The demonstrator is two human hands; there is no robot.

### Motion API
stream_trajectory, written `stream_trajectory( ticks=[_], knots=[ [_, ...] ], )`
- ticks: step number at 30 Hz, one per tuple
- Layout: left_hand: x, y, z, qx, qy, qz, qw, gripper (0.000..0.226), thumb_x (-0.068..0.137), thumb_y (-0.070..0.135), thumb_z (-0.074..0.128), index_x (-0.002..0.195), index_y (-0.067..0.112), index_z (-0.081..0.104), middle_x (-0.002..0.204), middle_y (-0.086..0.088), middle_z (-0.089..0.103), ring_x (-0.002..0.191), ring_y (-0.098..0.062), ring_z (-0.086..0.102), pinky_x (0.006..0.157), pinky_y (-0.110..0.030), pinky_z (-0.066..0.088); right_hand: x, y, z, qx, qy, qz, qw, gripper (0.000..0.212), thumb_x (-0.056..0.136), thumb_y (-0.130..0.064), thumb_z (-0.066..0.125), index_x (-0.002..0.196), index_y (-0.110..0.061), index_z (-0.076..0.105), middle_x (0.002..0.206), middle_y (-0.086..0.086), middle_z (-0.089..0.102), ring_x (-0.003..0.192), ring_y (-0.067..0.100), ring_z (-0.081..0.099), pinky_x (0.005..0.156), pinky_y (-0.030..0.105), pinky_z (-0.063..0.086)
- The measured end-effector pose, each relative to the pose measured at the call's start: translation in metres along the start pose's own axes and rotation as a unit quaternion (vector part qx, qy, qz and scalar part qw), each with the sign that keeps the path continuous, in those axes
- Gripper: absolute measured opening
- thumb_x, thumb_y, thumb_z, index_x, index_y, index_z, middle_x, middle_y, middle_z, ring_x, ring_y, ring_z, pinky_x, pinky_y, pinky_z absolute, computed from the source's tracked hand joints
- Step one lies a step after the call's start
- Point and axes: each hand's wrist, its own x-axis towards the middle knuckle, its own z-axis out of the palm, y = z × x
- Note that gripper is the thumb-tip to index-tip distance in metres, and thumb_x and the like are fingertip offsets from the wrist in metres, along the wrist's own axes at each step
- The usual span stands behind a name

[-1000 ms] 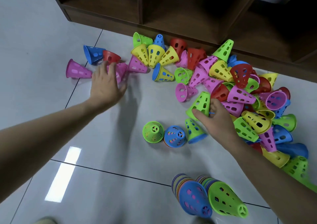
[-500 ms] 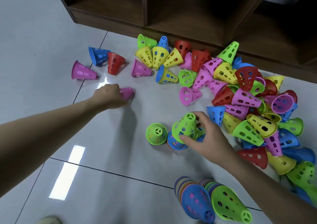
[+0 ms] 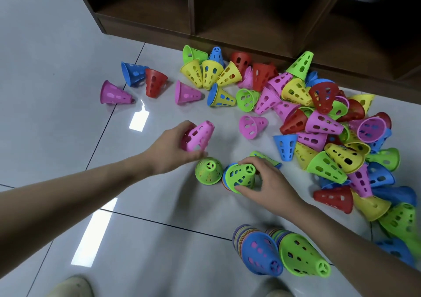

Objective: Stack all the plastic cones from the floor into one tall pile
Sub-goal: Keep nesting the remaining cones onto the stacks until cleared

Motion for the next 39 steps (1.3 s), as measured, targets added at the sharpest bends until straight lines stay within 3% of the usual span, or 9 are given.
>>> stream_trajectory(
  ticks=[4,7,13,16,20,26,30,35,39],
  knots=[
    [-0.019,0.02,0.013,-0.062,0.0,0.028,0.998,0.046,0.078,0.039,0.085,0.109,0.024,0.054,0.092,0.002,0.064,0.079,-0.017,0.061,0.068,-0.03,0.052,0.004,0.004,0.008,-0.084,-0.021,-0.043,0.995,0.052,0.076,-0.032,0.081,0.122,-0.023,0.059,0.113,-0.005,0.063,0.112,0.016,0.054,0.097,0.036,0.045],
    [-0.03,0.028,0.024,-0.088,-0.011,0.057,0.994,0.047,0.083,0.037,0.08,0.119,0.025,0.052,0.102,0.007,0.066,0.088,-0.016,0.065,0.073,-0.026,0.055,0.005,0.009,0.012,-0.11,-0.03,-0.051,0.992,0.055,0.076,-0.034,0.081,0.124,-0.019,0.061,0.115,-0.002,0.065,0.112,0.019,0.055,0.098,0.036,0.044],
    [-0.033,0.017,0.042,-0.019,-0.018,0.089,0.996,0.061,0.078,0.061,0.072,0.128,0.029,0.059,0.12,0.008,0.055,0.115,-0.01,0.052,0.1,-0.027,0.045,0.009,0.012,0.007,-0.14,-0.045,-0.089,0.985,0.053,0.075,-0.041,0.081,0.121,-0.023,0.06,0.113,-0.01,0.061,0.112,0.013,0.05,0.098,0.035,0.044],
    [-0.032,0.014,0.045,-0.019,-0.034,0.089,0.995,0.06,0.074,0.06,0.075,0.128,0.036,0.062,0.115,0.009,0.055,0.111,-0.009,0.054,0.098,-0.027,0.046,0.009,0.017,0.001,-0.187,-0.052,-0.137,0.971,0.055,0.074,-0.042,0.079,0.121,-0.023,0.058,0.118,-0.009,0.055,0.118,0.015,0.048,0.101,0.036,0.043],
    [-0.032,0.013,0.043,0.001,-0.036,0.128,0.991,0.059,0.077,0.054,0.074,0.129,0.029,0.063,0.118,0.01,0.061,0.11,-0.006,0.057,0.096,-0.022,0.046,0.008,0.026,-0.013,-0.234,-0.059,-0.142,0.96,0.064,0.075,-0.037,0.074,0.132,-0.02,0.052,0.129,-0.004,0.05,0.127,0.018,0.043,0.107,0.035,0.038],
    [-0.035,0.008,0.044,-0.009,-0.039,0.1,0.994,0.064,0.073,0.053,0.067,0.13,0.024,0.062,0.124,0.011,0.064,0.113,-0.001,0.056,0.098,-0.015,0.043,0.017,0.035,-0.023,-0.313,0.058,-0.056,0.946,0.055,0.075,-0.037,0.051,0.123,-0.011,0.06,0.116,0.005,0.06,0.112,0.03,0.056,0.092,0.043,0.047],
    [-0.033,0.005,0.046,0.002,-0.049,0.065,0.997,0.062,0.074,0.045,0.069,0.132,0.024,0.061,0.126,0.01,0.064,0.114,-0.004,0.056,0.096,-0.008,0.04,0.032,0.041,-0.02,-0.403,0.037,0.039,0.914,0.047,0.079,-0.045,0.059,0.107,-0.008,0.062,0.099,0.009,0.062,0.095,0.032,0.058,0.082,0.043,0.046],
    [-0.028,0.003,0.047,0.055,-0.075,0.046,0.995,0.053,0.086,0.026,0.078,0.135,0.017,0.06,0.13,0.001,0.064,0.118,-0.016,0.058,0.098,-0.018,0.041,0.039,0.04,-0.017,-0.458,-0.011,0.117,0.881,0.049,0.087,-0.056,0.058,0.113,-0.014,0.057,0.11,0.005,0.066,0.107,0.026,0.059,0.092,0.038,0.039],
    [-0.021,-0.007,0.04,0.11,-0.125,0.037,0.985,0.059,0.088,0.015,0.074,0.143,0.018,0.053,0.14,0.001,0.058,0.128,-0.016,0.054,0.103,-0.014,0.035,0.04,0.041,-0.019,-0.415,0.011,0.136,0.9,0.043,0.084,-0.054,0.061,0.107,-0.017,0.059,0.102,0.002,0.067,0.101,0.026,0.061,0.088,0.037,0.038]
  ],
)
